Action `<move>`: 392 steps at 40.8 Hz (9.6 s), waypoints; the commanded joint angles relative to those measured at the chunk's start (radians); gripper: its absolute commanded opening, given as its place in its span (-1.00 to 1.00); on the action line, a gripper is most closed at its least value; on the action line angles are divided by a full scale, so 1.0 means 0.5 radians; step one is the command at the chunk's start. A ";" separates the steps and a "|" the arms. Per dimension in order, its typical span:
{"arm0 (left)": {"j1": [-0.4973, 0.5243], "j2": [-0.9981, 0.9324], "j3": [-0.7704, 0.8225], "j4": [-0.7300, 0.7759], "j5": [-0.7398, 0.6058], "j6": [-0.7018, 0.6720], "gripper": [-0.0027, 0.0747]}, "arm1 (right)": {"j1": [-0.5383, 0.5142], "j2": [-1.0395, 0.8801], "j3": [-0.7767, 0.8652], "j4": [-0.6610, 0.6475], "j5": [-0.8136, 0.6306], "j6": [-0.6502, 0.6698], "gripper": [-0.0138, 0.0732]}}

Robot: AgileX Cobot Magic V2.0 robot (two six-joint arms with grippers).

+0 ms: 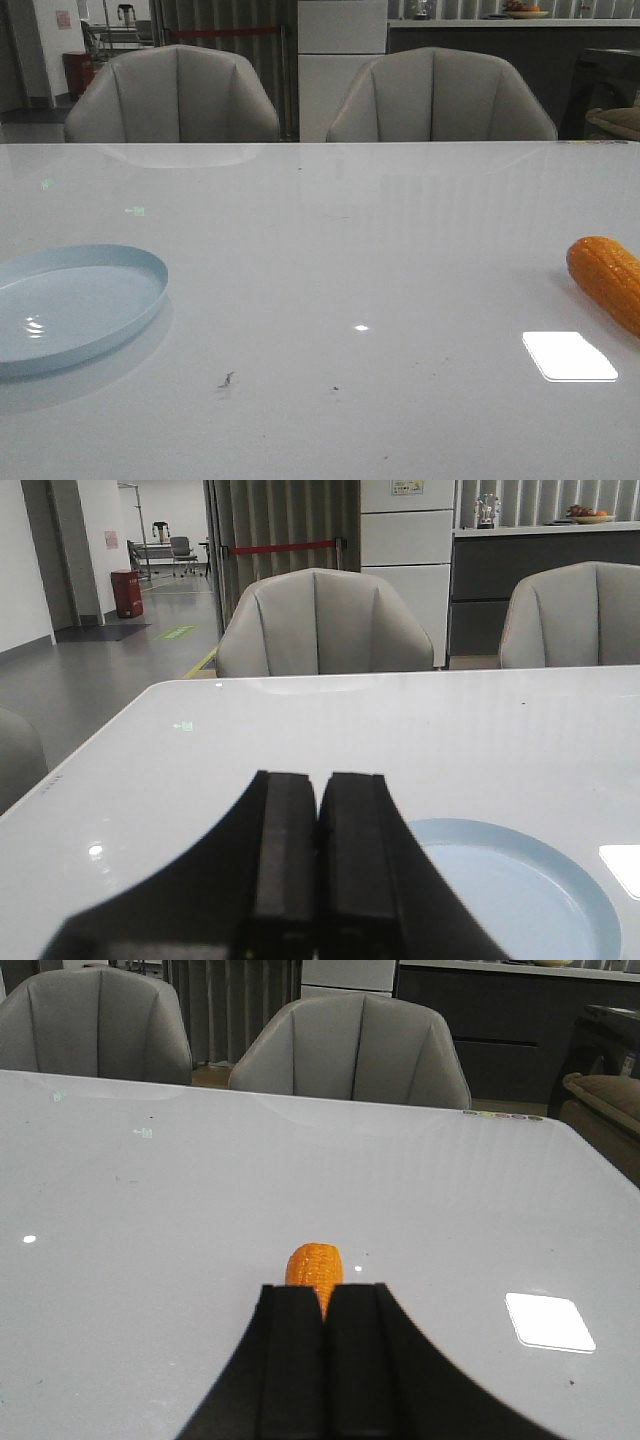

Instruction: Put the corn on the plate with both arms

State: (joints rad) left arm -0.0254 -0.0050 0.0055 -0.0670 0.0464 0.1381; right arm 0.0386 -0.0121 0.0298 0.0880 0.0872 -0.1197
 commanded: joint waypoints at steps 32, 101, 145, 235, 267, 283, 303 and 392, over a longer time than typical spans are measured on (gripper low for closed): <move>0.002 -0.032 0.075 -0.012 -0.253 -0.009 -0.71 | 0.003 -0.044 -0.045 -0.008 -0.163 -0.010 -0.63; 0.002 1.310 -1.292 0.196 0.687 -0.009 -0.28 | 0.003 1.491 -1.497 0.060 0.826 0.058 -0.45; 0.003 2.837 -1.946 -0.029 1.039 -0.235 0.38 | 0.003 1.772 -1.497 0.055 0.929 0.058 0.64; -0.476 3.651 -3.094 -0.798 1.709 -0.158 -0.71 | 0.003 1.772 -1.497 0.055 1.115 0.058 0.64; -0.820 4.031 -3.099 -0.708 1.843 -0.153 -0.55 | 0.003 1.772 -1.497 0.055 1.171 0.058 0.64; -0.816 4.031 -3.277 -0.620 1.848 -0.110 0.15 | 0.003 1.772 -1.497 0.055 1.213 0.058 0.64; -0.802 3.735 -4.097 0.302 2.117 -0.155 -0.07 | 0.003 1.789 -1.497 0.055 1.092 0.065 0.64; -0.257 1.091 -1.405 0.661 0.939 -0.491 -0.28 | -0.100 3.811 -2.677 0.012 1.316 -0.112 -0.30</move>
State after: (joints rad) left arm -0.1535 0.5270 -0.6600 0.2590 0.5983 -0.0977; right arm -0.0098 1.9418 -1.2771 0.0927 0.7755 -0.1445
